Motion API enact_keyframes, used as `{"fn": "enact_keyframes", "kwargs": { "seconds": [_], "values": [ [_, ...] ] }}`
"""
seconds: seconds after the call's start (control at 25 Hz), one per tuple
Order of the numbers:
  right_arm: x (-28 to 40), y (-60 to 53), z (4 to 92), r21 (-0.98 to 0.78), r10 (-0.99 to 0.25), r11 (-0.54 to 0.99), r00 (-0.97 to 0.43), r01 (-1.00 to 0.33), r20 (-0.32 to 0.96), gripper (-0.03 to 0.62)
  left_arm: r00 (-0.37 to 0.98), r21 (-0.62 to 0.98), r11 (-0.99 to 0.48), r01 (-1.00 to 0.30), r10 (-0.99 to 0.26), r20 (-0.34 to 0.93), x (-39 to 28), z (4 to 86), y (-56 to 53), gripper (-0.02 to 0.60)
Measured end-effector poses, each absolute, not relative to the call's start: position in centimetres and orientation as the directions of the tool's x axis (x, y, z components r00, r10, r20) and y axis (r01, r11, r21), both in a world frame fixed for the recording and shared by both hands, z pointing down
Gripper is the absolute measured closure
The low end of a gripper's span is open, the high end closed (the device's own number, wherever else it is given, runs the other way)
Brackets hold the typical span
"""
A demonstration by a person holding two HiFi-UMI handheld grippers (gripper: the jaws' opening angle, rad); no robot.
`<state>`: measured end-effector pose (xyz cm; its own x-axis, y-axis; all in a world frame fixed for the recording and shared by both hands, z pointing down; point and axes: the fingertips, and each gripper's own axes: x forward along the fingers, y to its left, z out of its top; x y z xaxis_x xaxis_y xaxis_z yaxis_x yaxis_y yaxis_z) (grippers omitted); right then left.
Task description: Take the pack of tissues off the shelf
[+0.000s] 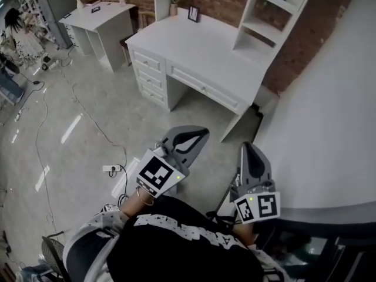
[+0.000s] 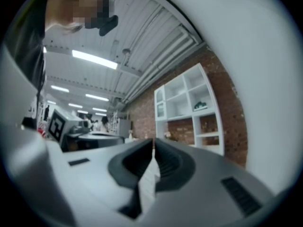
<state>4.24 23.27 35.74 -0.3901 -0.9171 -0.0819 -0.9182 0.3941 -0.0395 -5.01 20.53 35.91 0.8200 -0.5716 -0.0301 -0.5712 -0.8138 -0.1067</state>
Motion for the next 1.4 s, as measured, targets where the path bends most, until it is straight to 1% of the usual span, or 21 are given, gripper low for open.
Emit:
{"fn": "enact_keyframes", "kwargs": {
  "seconds": [0.12,0.32,0.68,0.88,1.24,1.4],
  "values": [
    [4.1,20.9,35.9,-0.055,-0.918,0.393,-0.389,-0.918,-0.082,0.562,0.827,-0.084,-0.823,-0.561,-0.561,-0.031,-5.1,36.1,18.1,0.549],
    [3.5,16.9,36.2,-0.048,-0.927,0.373,-0.369,-0.927,-0.070,0.562,0.837,-0.129,-0.828,-0.545,-0.547,-0.025,-5.6,36.5,13.9,0.549],
    [2.8,11.3,35.5,-0.011,-0.956,0.291,-0.291,-0.957,-0.034,0.562,0.861,-0.110,-0.855,-0.508,-0.507,-0.038,-6.7,36.1,7.0,0.549],
    [2.6,9.2,34.2,-0.010,-0.972,0.224,-0.223,-0.975,-0.077,0.562,0.875,-0.064,-0.872,-0.485,-0.482,-0.048,-7.4,36.3,4.1,0.549],
    [1.0,4.5,34.2,0.040,-0.985,0.167,-0.168,-0.985,-0.031,0.562,0.875,0.007,-0.876,-0.481,-0.481,-0.059,-10.8,36.7,-0.9,0.549],
    [-0.1,3.0,33.8,0.068,-0.985,0.165,-0.167,-0.984,-0.033,0.562,0.857,-0.006,-0.859,-0.512,-0.511,-0.066,-12.9,36.7,-2.8,0.549]
  ]
}}
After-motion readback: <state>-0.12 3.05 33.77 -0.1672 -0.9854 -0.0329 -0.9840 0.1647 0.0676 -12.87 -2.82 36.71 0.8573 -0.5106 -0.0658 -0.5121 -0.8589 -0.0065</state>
